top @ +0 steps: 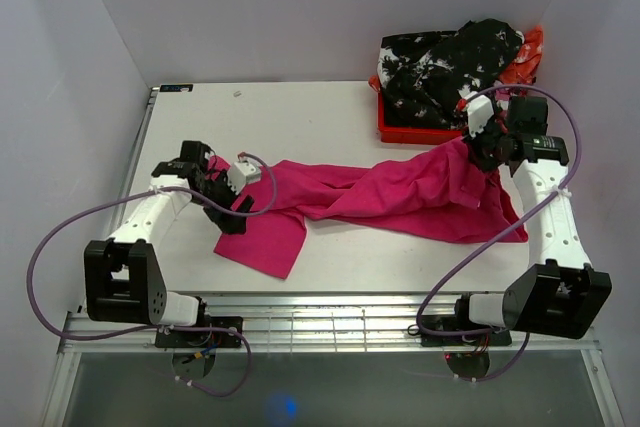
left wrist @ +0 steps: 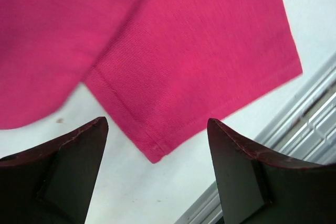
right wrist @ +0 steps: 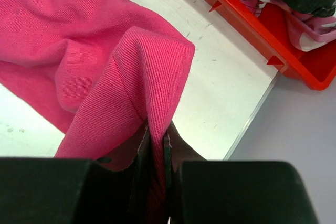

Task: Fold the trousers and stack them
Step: Move the trousers to the center of the board, then flatten the trousers out

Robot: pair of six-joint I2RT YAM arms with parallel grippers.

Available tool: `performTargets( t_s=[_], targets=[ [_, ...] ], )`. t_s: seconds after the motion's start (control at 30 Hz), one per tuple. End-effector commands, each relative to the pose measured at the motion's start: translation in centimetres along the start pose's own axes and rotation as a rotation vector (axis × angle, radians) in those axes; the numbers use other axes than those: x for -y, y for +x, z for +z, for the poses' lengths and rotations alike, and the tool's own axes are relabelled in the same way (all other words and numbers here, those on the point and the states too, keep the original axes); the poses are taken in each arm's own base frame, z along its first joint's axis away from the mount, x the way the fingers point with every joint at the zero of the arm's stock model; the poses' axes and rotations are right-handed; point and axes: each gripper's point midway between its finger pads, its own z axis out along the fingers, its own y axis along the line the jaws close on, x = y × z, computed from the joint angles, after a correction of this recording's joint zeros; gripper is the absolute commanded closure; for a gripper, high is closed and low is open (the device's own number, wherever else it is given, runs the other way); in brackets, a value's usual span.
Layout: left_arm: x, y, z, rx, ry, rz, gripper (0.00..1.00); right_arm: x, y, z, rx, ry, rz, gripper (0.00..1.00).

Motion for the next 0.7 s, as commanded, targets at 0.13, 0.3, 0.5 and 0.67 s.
performTargets(
  t_s=[0.13,0.3,0.5,0.67],
  targets=[
    [4.2,3.8,3.1,-0.108,0.137,0.236,0.12,1.1,-1.7,-0.7,-0.003,-0.018,0.049,0.92],
    [6.2,5.0,5.7,-0.134,0.091,0.416,0.07,0.9,-1.3,-0.2,-0.035,-0.046,0.071,0.92],
    [6.6,7.0,8.5,-0.222,0.104,0.475,0.08,0.9,-1.0,0.0,-0.052,-0.050,0.073,0.92],
    [5.4,8.4,9.5,-0.290,0.059,0.486,0.40,1.0,-0.3,0.5,-0.075,-0.052,0.069,0.92]
  ],
)
